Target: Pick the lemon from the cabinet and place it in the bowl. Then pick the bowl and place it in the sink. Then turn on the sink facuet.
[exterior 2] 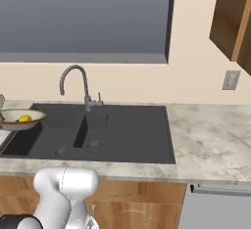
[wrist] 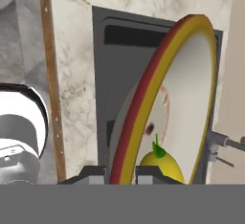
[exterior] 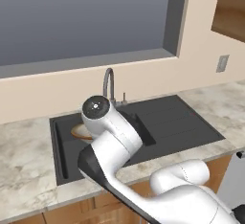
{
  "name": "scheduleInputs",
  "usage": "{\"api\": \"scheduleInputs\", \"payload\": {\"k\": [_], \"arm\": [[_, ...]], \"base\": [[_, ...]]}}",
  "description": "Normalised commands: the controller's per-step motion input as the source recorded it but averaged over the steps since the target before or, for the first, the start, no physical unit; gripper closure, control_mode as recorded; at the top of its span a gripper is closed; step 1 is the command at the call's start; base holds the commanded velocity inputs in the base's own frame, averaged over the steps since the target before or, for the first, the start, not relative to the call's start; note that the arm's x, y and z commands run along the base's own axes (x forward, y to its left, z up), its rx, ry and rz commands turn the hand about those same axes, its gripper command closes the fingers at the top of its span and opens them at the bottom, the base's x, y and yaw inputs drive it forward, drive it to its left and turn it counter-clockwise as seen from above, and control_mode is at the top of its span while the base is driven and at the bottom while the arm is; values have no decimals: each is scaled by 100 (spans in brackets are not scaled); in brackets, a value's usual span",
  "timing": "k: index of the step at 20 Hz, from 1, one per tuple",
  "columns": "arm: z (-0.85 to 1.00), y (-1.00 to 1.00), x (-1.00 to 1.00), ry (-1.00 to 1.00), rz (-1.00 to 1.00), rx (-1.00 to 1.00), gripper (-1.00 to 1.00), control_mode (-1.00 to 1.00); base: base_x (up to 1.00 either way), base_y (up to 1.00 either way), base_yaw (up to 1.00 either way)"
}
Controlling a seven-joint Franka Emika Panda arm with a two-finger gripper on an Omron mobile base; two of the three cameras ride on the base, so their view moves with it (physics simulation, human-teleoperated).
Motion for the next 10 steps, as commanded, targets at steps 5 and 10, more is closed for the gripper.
{"api": "scheduleInputs", "payload": {"k": [5,10], "arm": [[-73,11,62,0,0,0,100,-100],[-77,0,57,-1,9,1,100,-100]], "base": [[0,0,0],[0,0,0]]}}
